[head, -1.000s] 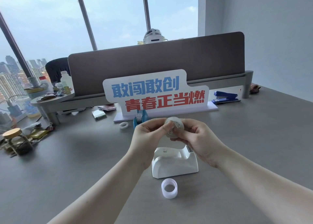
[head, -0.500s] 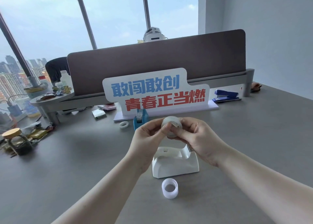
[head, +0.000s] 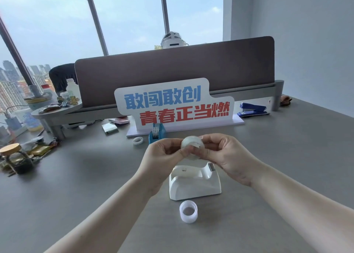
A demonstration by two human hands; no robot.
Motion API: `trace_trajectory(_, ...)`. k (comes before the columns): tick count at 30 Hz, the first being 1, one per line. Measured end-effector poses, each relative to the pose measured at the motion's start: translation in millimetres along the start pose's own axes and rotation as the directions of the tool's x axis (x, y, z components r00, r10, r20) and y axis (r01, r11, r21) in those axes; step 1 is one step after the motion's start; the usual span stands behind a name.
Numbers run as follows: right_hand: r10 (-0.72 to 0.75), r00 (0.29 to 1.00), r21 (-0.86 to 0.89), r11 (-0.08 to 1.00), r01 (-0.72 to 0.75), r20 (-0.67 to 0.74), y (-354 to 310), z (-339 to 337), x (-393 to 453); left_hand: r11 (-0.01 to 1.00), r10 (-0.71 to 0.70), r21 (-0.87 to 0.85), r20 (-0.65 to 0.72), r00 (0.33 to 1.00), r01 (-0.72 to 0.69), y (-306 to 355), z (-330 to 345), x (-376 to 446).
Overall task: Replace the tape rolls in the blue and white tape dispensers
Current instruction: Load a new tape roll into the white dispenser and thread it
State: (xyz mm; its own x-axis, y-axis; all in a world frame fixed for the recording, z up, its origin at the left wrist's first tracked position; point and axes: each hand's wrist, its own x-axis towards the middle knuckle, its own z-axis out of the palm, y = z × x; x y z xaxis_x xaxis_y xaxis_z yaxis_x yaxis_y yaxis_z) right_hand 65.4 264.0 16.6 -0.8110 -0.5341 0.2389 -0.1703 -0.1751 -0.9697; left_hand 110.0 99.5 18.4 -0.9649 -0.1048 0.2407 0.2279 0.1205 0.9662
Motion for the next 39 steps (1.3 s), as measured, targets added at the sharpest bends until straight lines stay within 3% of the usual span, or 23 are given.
trace_trajectory(4,0.016,1.000,-0.002,1.000,-0.016,-0.004,-1.5,-1.0,-3.6,0.999,-0.023,-0.021,0.044,0.999,0.024,2.0,-3.5,-1.8)
trace_trajectory(9,0.077,0.997,-0.025,0.997,-0.077,0.006,-11.0,-3.2,-3.7,1.000,-0.030,0.007,-0.011,0.999,0.030,4.7,-4.5,-2.4)
trace_trajectory(12,0.144,0.983,-0.001,0.989,-0.145,-0.114,-21.9,-11.1,-2.0,0.996,-0.030,0.081,-0.075,0.997,0.036,5.3,-7.2,-1.9)
trace_trajectory(15,0.195,0.954,-0.104,0.969,-0.223,-0.229,-23.9,-6.8,-2.3,0.979,-0.011,0.200,-0.114,0.993,0.034,3.2,-7.4,-2.3)
trace_trajectory(22,0.134,0.890,-0.228,0.940,-0.254,-0.436,-18.2,18.3,-5.4,0.937,0.091,0.347,-0.143,0.986,-0.036,6.5,-0.1,-8.4)
trace_trajectory(34,0.054,0.865,-0.263,0.942,-0.210,-0.499,-15.7,22.6,-6.5,0.935,0.049,0.354,-0.125,0.991,-0.002,1.4,-4.2,-10.4)
trace_trajectory(39,0.061,0.851,-0.265,0.936,-0.230,-0.522,-11.5,16.7,-6.2,0.956,0.013,0.294,-0.055,0.998,0.004,-2.6,-11.4,-10.4)
